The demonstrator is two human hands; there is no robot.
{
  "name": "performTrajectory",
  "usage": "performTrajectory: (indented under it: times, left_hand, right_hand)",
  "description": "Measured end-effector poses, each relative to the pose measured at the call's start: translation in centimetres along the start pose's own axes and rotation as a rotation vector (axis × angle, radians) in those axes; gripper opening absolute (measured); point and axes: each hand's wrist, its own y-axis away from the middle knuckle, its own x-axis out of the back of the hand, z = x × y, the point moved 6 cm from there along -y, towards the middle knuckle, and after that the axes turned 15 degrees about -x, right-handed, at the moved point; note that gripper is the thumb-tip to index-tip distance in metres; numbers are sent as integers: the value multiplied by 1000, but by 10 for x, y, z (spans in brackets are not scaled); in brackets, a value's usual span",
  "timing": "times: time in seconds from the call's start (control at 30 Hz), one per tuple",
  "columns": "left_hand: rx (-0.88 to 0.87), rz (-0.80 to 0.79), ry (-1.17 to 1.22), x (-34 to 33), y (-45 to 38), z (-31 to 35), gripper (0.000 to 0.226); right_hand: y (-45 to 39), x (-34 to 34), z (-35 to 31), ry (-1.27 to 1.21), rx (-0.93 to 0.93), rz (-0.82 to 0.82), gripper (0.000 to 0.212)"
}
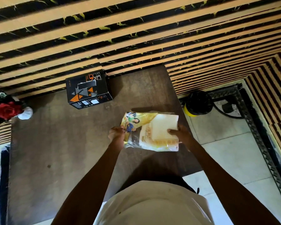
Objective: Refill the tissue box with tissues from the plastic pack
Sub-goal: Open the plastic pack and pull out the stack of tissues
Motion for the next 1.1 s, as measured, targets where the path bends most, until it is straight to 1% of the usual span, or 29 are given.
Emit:
performTrajectory:
  times: [0.03, 0.07, 0.13, 0.17, 0.23, 0.27, 0.33, 0.37, 0.4, 0.43, 0.47, 0.5, 0.53, 0.57, 0.6, 0.67, 0.7, 0.73, 0.8, 0.9, 0.97, 1.03, 1.1]
  left_hand:
    - [1, 45, 54, 5, 0, 3, 40]
    - [6, 23, 68, 7, 7, 10, 41]
    - [-51, 69, 85, 13, 12, 19, 43]
    - [-73, 97, 52, 16, 16, 25, 44]
    - [-65, 205, 26, 23, 25, 34, 45]
    - [-81, 216, 9, 21, 27, 37, 45]
    - [-110, 192, 38, 18, 32, 43, 42]
    - [-108, 186, 64, 15, 34, 41, 39]
    - [-94, 186, 119, 12, 32, 36, 37]
    - [-68, 183, 185, 10, 37, 36, 33]
    - [-63, 179, 251, 6, 38, 35, 29]
    - [-60, 182, 307, 3, 40, 36, 27]
    - [-62, 175, 351, 0, 40, 37, 27]
    - [-56, 131, 378, -3, 43, 39, 29]
    - [-74, 72, 396, -7, 43, 38, 33]
    - [-115, -27, 409, -15, 44, 38, 41]
    - [-116, -34, 408, -16, 48, 39, 39]
    - [-113, -12, 396, -16, 49, 39, 30]
    - [-114, 36, 387, -16, 56, 43, 14]
    - [-99, 53, 461, -17, 58, 36, 30]
    - [-94, 15, 457, -16, 58, 31, 30]
    - [-108, -43, 440, -18, 58, 31, 28]
    - [-118, -141, 383, -21, 60, 33, 20]
  right_hand:
    - [4, 11, -4, -7, 20, 7, 31]
    - [4, 24, -6, -37, 44, 18, 31]
    - [9, 50, -11, -100, 108, 92, 34]
    - [14, 60, -13, -144, 146, 134, 36]
    - [23, 80, -15, -261, 219, 219, 38]
    - [32, 90, -16, -371, 261, 232, 40]
    - [41, 99, -20, -619, 324, 134, 47]
    - [46, 100, -24, -712, 347, 45, 49]
    - [50, 99, -29, -778, 350, -49, 50]
    - [57, 97, -34, -794, 335, -132, 49]
    - [63, 92, -38, -765, 314, -195, 47]
    - [68, 87, -39, -695, 291, -219, 44]
    - [73, 79, -38, -601, 279, -248, 40]
    - [76, 67, -34, -495, 264, -281, 38]
    - [76, 53, -27, -377, 228, -304, 43]
    - [61, 30, 0, -121, 148, -293, 62]
    - [54, 17, 12, -31, 106, -286, 61]
    - [46, 7, 25, 22, 63, -281, 56]
    - [29, -6, 52, 42, -22, -244, 54]
    - [15, -11, 82, 8, -97, -175, 49]
    - [14, -10, 89, 29, -142, -144, 55]
    - [17, -7, 84, 142, -137, -102, 45]
    - [21, -8, 78, 224, -142, -89, 38]
